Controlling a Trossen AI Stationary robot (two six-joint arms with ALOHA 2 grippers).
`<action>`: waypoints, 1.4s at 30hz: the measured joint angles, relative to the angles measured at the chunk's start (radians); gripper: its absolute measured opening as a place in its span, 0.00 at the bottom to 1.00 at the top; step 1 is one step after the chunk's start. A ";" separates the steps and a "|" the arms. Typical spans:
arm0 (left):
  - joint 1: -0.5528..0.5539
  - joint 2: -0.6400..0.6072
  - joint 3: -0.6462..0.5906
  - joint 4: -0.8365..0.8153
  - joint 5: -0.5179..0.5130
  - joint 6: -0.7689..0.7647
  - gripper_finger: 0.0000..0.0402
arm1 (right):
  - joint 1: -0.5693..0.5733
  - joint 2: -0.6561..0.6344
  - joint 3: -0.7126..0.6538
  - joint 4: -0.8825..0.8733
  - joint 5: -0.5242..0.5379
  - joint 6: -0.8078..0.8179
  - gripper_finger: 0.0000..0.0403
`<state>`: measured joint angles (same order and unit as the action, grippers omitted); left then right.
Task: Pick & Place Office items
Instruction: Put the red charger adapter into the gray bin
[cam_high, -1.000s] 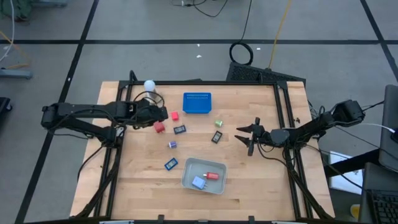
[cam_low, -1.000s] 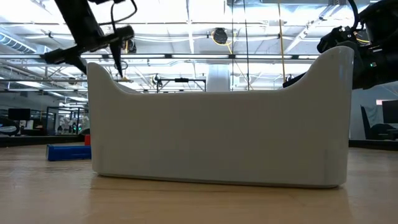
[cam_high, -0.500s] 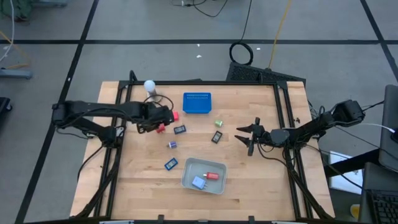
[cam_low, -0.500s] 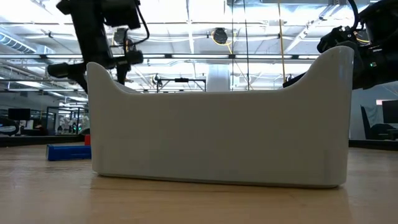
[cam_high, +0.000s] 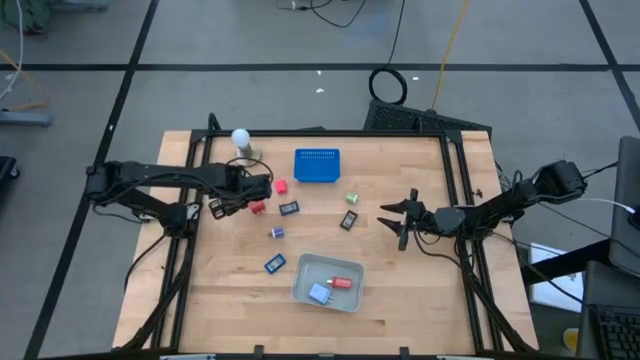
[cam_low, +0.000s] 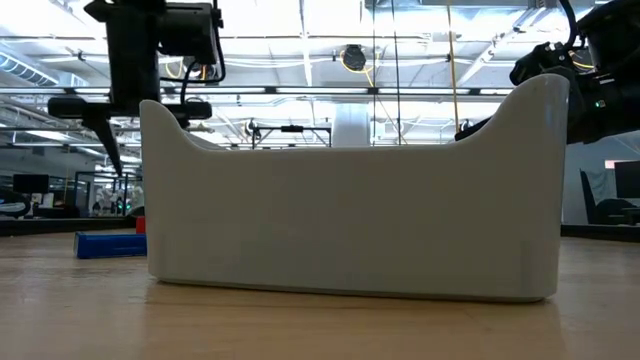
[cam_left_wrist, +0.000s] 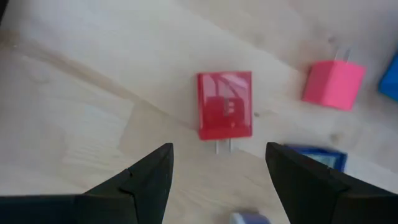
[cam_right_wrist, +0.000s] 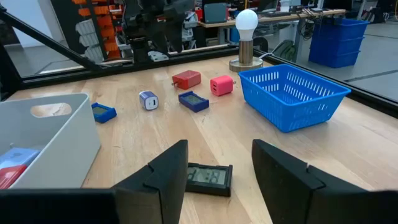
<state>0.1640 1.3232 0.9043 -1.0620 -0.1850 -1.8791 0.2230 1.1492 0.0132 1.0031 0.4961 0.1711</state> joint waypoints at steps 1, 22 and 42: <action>0.005 0.001 0.000 -0.006 -0.005 -0.009 0.66 | 0.000 0.000 0.000 0.001 0.000 0.000 0.42; 0.091 0.218 -0.019 0.164 0.062 0.096 0.87 | 0.000 0.000 0.000 0.002 0.000 0.000 0.42; 0.148 0.288 -0.043 0.190 0.053 0.140 0.88 | 0.000 0.000 0.000 0.002 0.000 0.000 0.42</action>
<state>0.3121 1.6115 0.8615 -0.8716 -0.1315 -1.7393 0.2230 1.1492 0.0132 1.0048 0.4961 0.1711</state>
